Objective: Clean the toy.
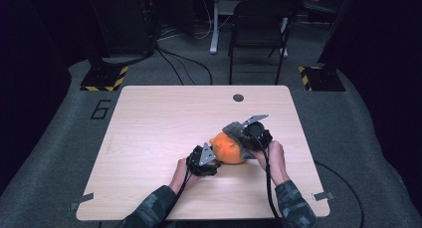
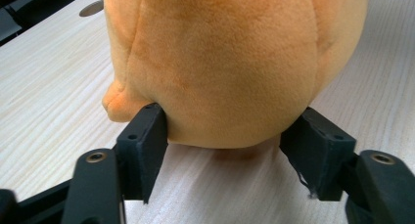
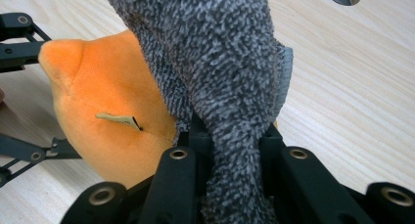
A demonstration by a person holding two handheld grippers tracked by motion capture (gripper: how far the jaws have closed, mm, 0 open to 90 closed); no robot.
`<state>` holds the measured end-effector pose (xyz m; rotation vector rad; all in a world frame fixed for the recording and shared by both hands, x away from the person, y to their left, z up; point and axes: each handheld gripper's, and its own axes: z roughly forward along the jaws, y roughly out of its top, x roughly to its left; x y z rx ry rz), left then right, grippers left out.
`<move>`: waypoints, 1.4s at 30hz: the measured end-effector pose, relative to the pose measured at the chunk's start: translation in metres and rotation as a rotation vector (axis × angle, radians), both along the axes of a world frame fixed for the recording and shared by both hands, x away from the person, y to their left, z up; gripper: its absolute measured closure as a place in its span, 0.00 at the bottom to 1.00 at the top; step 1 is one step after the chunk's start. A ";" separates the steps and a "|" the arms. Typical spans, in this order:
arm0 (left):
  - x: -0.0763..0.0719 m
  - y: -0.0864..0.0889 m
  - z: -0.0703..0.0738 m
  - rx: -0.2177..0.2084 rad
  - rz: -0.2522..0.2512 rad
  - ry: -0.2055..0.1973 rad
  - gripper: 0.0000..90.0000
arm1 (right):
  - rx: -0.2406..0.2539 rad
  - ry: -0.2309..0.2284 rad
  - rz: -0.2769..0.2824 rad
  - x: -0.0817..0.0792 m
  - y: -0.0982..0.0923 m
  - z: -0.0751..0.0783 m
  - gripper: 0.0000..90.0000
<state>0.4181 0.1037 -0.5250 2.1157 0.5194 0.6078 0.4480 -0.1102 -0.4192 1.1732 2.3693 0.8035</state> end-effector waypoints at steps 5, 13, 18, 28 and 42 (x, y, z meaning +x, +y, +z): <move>0.001 0.000 0.000 -0.005 -0.004 0.001 0.62 | 0.016 0.002 0.003 0.000 -0.002 0.000 0.84; 0.003 0.001 0.001 -0.024 -0.011 0.020 0.79 | 0.072 -0.041 0.000 -0.006 -0.010 0.004 0.84; 0.004 0.001 0.001 -0.038 -0.017 0.030 0.84 | 0.109 -0.102 -0.076 -0.016 -0.040 0.015 0.83; 0.007 0.003 0.005 -0.091 -0.010 0.055 0.88 | 0.079 0.013 -0.246 -0.008 -0.101 -0.023 0.83; 0.012 0.006 0.012 -0.221 -0.003 0.122 0.90 | 0.078 0.024 -0.267 -0.003 -0.107 -0.029 0.83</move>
